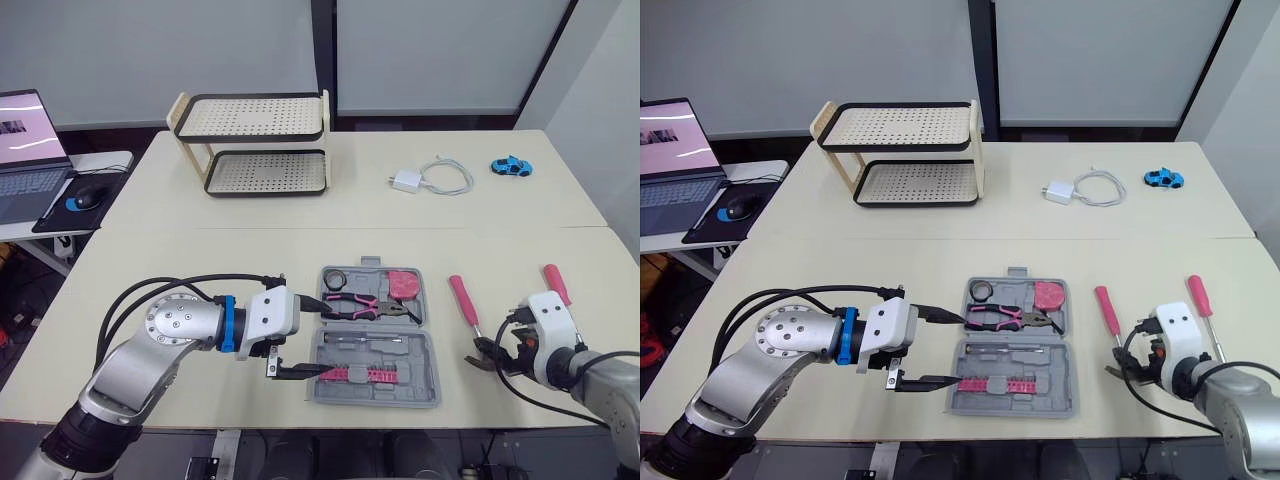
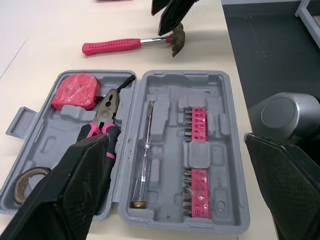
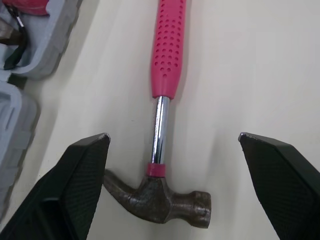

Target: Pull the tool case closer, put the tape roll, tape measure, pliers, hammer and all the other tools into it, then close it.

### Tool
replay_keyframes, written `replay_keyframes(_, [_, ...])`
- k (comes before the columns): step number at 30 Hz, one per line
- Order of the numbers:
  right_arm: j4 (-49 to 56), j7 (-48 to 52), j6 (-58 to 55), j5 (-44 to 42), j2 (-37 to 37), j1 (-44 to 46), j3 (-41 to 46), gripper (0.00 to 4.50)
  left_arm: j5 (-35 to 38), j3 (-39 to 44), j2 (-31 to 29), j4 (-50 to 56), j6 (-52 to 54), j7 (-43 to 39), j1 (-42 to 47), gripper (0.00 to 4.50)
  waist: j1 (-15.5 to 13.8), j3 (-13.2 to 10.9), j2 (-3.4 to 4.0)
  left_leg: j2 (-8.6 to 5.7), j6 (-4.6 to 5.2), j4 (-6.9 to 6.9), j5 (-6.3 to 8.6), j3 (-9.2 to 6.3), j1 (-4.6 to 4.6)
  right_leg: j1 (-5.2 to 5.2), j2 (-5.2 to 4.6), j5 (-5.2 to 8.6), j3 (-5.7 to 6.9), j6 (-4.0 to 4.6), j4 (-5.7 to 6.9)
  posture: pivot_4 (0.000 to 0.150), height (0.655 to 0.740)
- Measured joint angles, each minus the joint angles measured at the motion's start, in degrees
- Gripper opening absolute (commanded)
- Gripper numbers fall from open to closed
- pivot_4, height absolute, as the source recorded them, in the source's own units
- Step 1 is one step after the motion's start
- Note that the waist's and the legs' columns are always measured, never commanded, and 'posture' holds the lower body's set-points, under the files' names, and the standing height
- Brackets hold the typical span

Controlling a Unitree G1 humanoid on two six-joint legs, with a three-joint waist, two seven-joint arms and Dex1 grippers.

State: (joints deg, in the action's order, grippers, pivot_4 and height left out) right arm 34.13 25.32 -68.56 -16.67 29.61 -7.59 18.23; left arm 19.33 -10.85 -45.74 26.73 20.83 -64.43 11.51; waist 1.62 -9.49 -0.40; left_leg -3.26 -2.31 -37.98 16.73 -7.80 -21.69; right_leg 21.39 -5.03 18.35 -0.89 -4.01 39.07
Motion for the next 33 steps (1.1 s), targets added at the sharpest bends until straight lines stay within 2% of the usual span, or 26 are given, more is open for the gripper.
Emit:
replay_keyframes(8, [-4.69,-3.62,10.89,2.14,-3.16,-0.96,-3.18,4.46,0.16,0.0,0.45,-0.08,0.08,-0.01,1.13,4.5,0.07,0.0,0.0,-0.01,-0.01,0.01,0.0,0.0,0.02,0.0,0.01,0.0,-0.01,0.0,0.0,0.15,0.7318])
replay_keyframes(17, [-10.02,-5.17,15.16,2.7,-3.46,-0.27,-6.28,4.46,0.94,-0.02,0.66,-0.09,0.68,-0.12,1.86,4.5,0.08,0.0,0.01,0.01,-0.01,0.01,0.0,0.0,0.02,0.0,0.01,0.0,-0.02,0.0,0.0,0.15,0.7318])
replay_keyframes(20, [-10.79,-5.42,15.82,2.68,-3.45,0.04,-6.49,3.94,1.33,-0.01,0.53,-0.09,1.22,-0.4,1.7,4.5,0.08,0.0,0.01,0.0,-0.01,0.01,0.0,0.01,0.03,0.0,0.01,0.0,-0.02,0.0,0.0,0.15,0.7318])
replay_keyframes(31, [-10.82,-6.4,15.77,2.07,-3.58,-0.05,-6.67,0.11,7.92,2.03,0.01,-0.05,2.78,-2.73,0.96,4.5,0.1,0.01,0.01,0.05,-0.01,0.01,0.0,-0.01,0.04,-0.02,0.02,0.0,-0.02,0.0,0.0,0.15,0.7318])
replay_keyframes(33, [-10.7,-6.64,15.83,2.01,-3.69,-0.22,-6.67,0.09,8.9,2.69,0.27,-0.15,2.64,-2.75,0.95,4.5,0.09,0.01,0.01,0.05,0.0,0.01,0.0,-0.01,0.04,-0.02,0.02,0.0,-0.02,0.0,0.0,0.15,0.7318])
